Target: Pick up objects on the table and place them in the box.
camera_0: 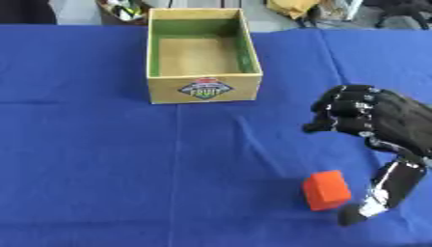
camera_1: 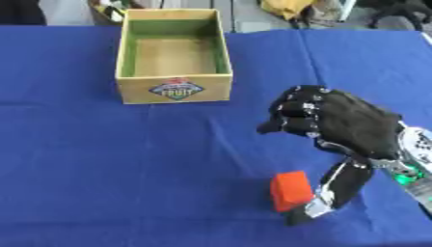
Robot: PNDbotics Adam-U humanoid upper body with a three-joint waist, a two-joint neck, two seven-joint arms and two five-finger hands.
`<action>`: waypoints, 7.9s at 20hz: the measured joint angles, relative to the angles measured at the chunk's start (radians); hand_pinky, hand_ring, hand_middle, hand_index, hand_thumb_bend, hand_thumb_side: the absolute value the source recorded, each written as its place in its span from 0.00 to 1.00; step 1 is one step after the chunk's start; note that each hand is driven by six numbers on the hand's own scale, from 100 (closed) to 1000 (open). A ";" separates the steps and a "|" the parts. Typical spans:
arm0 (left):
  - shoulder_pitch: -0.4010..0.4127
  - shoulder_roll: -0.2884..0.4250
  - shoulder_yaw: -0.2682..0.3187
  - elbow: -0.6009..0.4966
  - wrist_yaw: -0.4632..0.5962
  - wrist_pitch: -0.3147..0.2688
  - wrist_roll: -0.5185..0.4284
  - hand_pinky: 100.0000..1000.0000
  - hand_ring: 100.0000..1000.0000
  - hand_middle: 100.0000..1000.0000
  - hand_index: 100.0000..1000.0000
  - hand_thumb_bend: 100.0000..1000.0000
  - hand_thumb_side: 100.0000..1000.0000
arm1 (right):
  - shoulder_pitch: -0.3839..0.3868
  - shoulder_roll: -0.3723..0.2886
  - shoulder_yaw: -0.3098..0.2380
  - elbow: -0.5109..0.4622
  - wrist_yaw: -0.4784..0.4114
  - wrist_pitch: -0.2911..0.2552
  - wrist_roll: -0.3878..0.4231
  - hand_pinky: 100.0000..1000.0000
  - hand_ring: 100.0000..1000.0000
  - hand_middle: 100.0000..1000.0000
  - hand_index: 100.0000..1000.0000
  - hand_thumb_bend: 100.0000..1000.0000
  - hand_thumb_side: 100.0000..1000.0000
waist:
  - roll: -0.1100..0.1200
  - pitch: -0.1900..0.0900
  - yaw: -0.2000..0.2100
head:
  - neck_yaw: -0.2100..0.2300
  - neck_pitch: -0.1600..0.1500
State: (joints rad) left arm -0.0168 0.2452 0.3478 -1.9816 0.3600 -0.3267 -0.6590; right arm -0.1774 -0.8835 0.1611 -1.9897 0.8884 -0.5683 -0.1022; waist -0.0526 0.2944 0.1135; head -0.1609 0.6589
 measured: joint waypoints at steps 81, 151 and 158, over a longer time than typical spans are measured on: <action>0.000 -0.009 -0.006 0.000 -0.010 -0.005 -0.016 0.00 0.05 0.08 0.35 0.00 1.00 | 0.099 0.120 -0.075 0.000 0.153 0.019 0.402 0.64 0.66 0.52 0.73 0.39 0.73 | 0.007 0.023 -0.013 | 0.031 -0.010; 0.003 -0.010 -0.006 0.000 -0.018 -0.005 -0.028 0.00 0.05 0.09 0.35 0.00 1.00 | 0.092 0.104 -0.079 0.000 -0.048 0.118 0.458 0.55 0.52 0.33 0.29 0.00 0.59 | 0.018 0.036 -0.009 | 0.019 -0.018; 0.000 -0.010 -0.006 0.000 -0.018 -0.005 -0.028 0.00 0.05 0.09 0.35 0.00 1.00 | 0.074 0.100 -0.102 0.000 -0.085 0.131 0.379 0.54 0.50 0.28 0.20 0.00 0.68 | 0.014 0.036 -0.008 | 0.019 -0.018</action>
State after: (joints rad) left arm -0.0172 0.2354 0.3417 -1.9816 0.3423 -0.3317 -0.6872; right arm -0.1031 -0.7840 0.0589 -1.9895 0.8029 -0.4377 0.2772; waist -0.0390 0.3300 0.1055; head -0.1421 0.6406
